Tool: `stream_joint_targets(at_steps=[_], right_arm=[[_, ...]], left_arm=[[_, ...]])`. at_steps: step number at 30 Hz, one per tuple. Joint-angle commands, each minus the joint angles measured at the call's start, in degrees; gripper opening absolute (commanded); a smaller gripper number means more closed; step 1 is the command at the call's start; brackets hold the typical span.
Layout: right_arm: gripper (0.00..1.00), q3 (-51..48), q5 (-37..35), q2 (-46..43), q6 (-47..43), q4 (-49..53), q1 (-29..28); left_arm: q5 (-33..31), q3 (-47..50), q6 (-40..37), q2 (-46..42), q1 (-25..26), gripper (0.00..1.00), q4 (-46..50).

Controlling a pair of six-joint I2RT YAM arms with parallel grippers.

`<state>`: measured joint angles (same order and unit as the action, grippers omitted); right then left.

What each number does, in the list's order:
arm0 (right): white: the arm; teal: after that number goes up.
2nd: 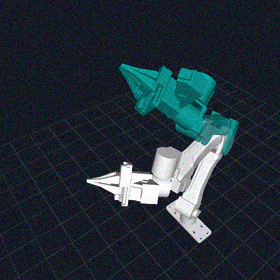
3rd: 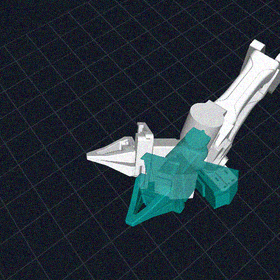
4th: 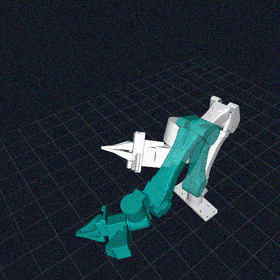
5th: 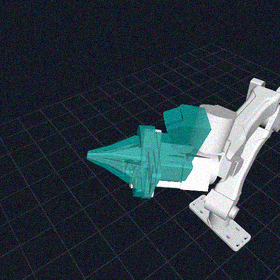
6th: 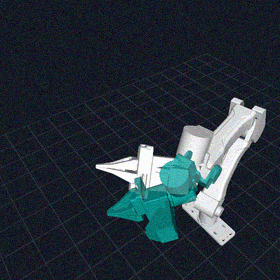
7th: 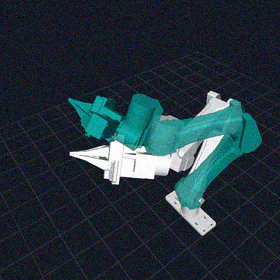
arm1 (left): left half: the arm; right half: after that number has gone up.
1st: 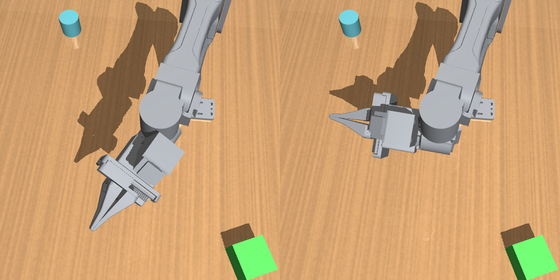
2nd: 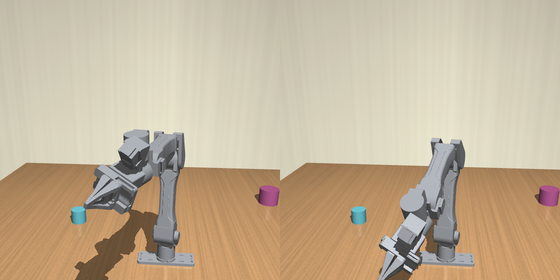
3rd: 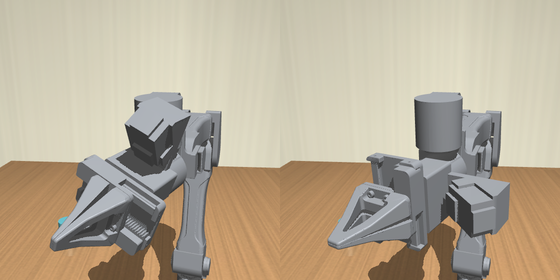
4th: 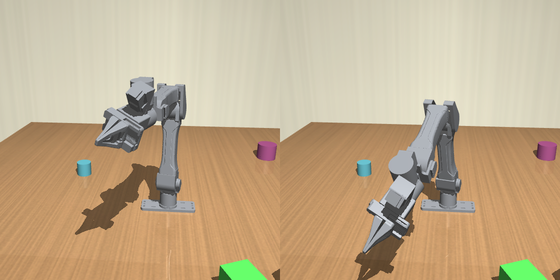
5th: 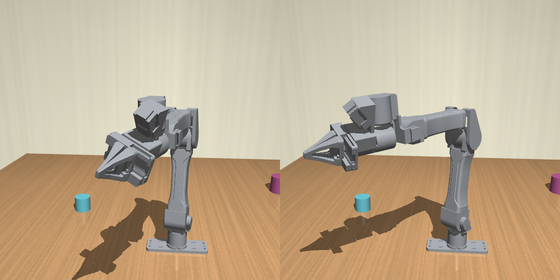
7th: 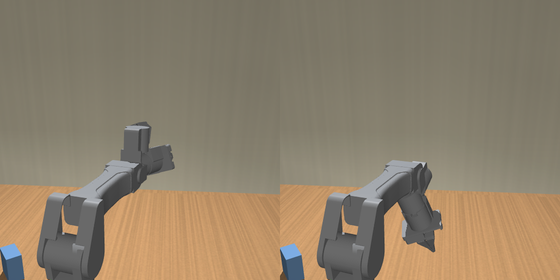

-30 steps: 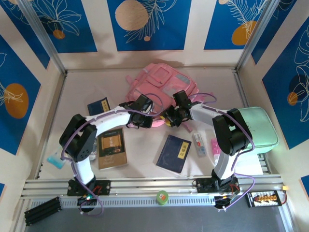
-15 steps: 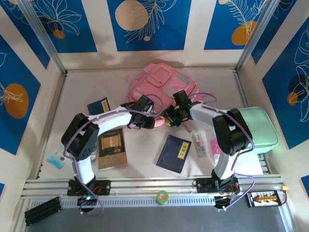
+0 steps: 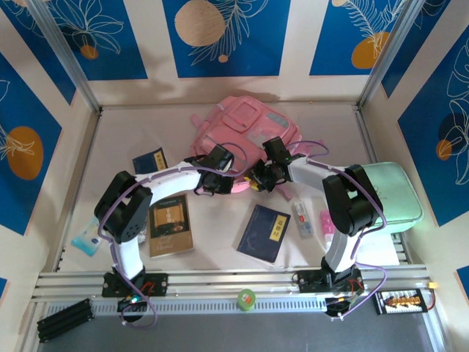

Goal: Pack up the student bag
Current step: Unzip the student bag at the top-center of the table.

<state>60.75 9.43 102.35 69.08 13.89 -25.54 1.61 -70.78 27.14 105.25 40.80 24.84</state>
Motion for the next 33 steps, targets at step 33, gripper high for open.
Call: stream_joint_targets(at_steps=[33], right_arm=[[0.5,-7.6,-5.2,-13.3,-6.0,2.1,9.5]], left_arm=[[7.5,-10.7,-5.8,-2.8,1.5,0.0,17.3]])
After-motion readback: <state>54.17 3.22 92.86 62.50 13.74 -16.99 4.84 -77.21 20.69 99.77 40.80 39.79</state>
